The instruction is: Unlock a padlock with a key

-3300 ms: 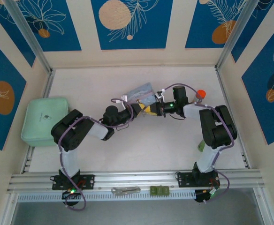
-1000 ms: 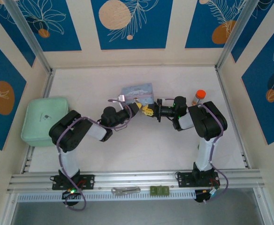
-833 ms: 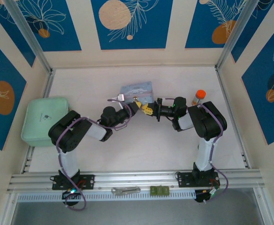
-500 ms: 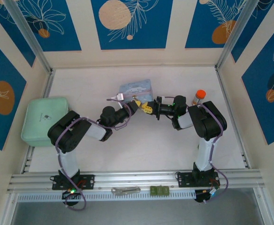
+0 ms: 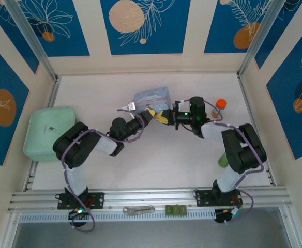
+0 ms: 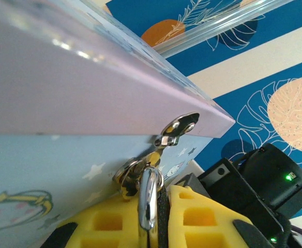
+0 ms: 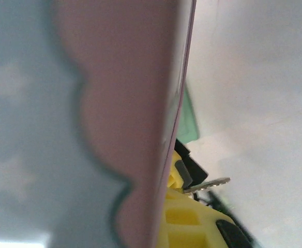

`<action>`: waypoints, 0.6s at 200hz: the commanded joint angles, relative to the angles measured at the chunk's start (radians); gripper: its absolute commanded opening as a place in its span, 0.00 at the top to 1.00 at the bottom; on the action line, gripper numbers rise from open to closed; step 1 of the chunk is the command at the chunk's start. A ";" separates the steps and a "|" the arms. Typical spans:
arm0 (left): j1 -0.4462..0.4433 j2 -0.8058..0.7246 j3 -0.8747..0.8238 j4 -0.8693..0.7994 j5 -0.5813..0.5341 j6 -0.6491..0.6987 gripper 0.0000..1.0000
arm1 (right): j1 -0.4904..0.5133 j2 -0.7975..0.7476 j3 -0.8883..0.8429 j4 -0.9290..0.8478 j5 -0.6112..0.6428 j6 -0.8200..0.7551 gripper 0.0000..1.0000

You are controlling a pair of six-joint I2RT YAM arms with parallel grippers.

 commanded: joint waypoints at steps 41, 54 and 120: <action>-0.098 0.038 -0.008 0.030 0.193 -0.044 1.00 | 0.107 -0.057 0.030 -0.243 0.182 -0.423 1.00; -0.098 0.039 -0.009 0.030 0.191 -0.052 1.00 | 0.113 -0.058 0.025 -0.233 0.202 -0.459 1.00; -0.105 0.031 -0.002 0.030 0.184 -0.056 1.00 | 0.111 -0.025 0.018 -0.180 0.200 -0.391 1.00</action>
